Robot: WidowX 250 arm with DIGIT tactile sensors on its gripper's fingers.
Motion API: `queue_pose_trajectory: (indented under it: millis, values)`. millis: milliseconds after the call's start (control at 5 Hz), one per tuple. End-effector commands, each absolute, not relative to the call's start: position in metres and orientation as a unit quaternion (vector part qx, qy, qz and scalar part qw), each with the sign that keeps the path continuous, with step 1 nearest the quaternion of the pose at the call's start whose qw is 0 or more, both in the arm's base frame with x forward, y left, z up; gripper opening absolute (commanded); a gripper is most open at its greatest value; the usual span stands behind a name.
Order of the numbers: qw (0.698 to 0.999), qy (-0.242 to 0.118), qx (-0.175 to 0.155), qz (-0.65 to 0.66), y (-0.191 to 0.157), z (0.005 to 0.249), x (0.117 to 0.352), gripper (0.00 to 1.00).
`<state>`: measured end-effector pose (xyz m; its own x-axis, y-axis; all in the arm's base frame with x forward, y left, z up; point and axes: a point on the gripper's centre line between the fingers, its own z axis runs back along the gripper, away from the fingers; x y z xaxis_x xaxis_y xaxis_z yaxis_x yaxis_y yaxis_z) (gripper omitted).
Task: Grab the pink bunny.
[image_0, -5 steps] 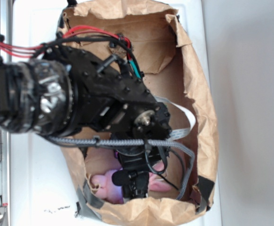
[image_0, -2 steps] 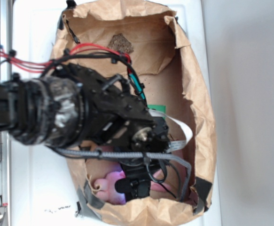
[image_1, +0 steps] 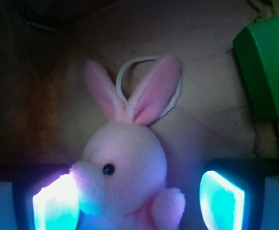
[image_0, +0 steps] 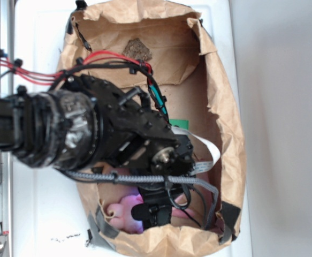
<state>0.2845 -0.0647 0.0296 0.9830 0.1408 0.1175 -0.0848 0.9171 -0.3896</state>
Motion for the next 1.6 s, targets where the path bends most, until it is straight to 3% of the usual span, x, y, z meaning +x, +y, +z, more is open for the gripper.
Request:
queue_pose_trajectory:
  millis: [0, 200, 600, 800, 1000, 1200, 1400]
  values:
    - [0.974, -0.075, -0.204, 0.063, -0.060, 0.022, 0.279, 0.00]
    - [0.972, -0.083, -0.212, 0.067, -0.054, 0.044, 0.285, 0.00]
    - [0.969, -0.088, -0.219, 0.075, -0.043, 0.057, 0.288, 0.00]
    - [0.969, -0.095, -0.206, 0.102, -0.026, 0.072, 0.293, 0.00]
    - [0.968, -0.122, -0.149, 0.161, 0.002, 0.098, 0.306, 0.00]
    - [0.960, -0.137, -0.135, 0.202, 0.024, 0.123, 0.312, 0.00]
    - [0.959, -0.134, -0.153, 0.196, 0.027, 0.132, 0.308, 0.00]
